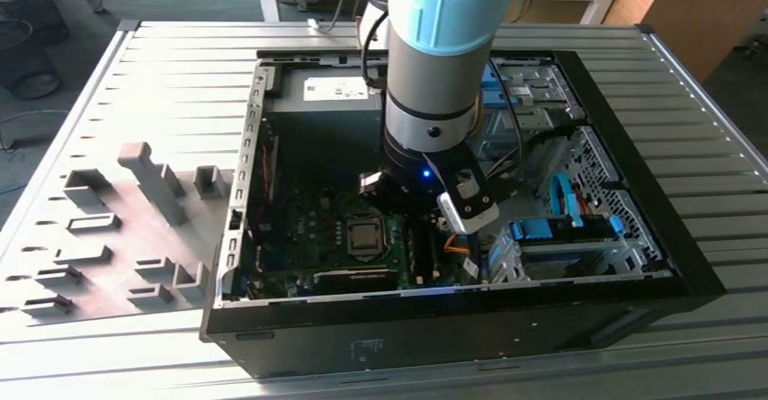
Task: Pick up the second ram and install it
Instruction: 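Insert the second ram into the second slot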
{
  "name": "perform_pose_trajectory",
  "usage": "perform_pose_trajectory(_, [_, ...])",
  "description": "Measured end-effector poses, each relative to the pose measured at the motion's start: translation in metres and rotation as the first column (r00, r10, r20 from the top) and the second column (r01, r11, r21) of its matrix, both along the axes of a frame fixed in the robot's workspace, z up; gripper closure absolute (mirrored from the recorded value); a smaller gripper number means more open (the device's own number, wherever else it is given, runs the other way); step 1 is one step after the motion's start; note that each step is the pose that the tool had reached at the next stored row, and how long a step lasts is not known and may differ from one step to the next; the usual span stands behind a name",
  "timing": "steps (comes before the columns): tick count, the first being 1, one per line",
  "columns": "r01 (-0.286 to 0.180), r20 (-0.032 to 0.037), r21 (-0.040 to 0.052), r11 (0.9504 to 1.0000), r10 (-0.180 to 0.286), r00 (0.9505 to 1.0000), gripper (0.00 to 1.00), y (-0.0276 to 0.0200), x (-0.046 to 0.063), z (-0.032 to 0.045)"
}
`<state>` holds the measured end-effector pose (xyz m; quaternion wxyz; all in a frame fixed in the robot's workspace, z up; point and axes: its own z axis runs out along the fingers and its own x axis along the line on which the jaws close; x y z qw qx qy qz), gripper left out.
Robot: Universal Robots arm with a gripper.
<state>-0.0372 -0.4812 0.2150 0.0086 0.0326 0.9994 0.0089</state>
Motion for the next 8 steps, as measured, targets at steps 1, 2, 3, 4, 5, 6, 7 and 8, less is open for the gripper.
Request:
perform_pose_trajectory(1, [0.002, 0.0001, 0.0000, 1.0000, -0.002, 1.0000, 0.86, 0.0000, 0.0001, 0.0000])
perform_pose_trajectory(2, [0.003, 0.0000, -0.0003, 1.0000, -0.003, 1.0000, 0.86, -0.0001, 0.0002, 0.0000])
perform_pose_trajectory(3, [0.004, 0.0000, -0.0005, 1.0000, -0.004, 1.0000, 0.86, -0.0001, 0.0003, -0.0001])
perform_pose_trajectory(4, [0.004, 0.0000, -0.0007, 1.0000, -0.004, 1.0000, 0.86, -0.0001, 0.0004, -0.0002])
perform_pose_trajectory(5, [0.004, 0.0000, -0.0010, 1.0000, -0.004, 1.0000, 0.86, -0.0001, 0.0005, -0.0004])
perform_pose_trajectory(6, [0.005, 0.0000, -0.0017, 1.0000, -0.005, 1.0000, 0.86, -0.0001, 0.0008, -0.0005])
perform_pose_trajectory(7, [0.005, 0.0000, -0.0022, 1.0000, -0.005, 1.0000, 0.86, -0.0001, 0.0010, -0.0006])
perform_pose_trajectory(8, [0.005, 0.0000, -0.0028, 1.0000, -0.005, 1.0000, 0.86, -0.0001, 0.0011, -0.0007])
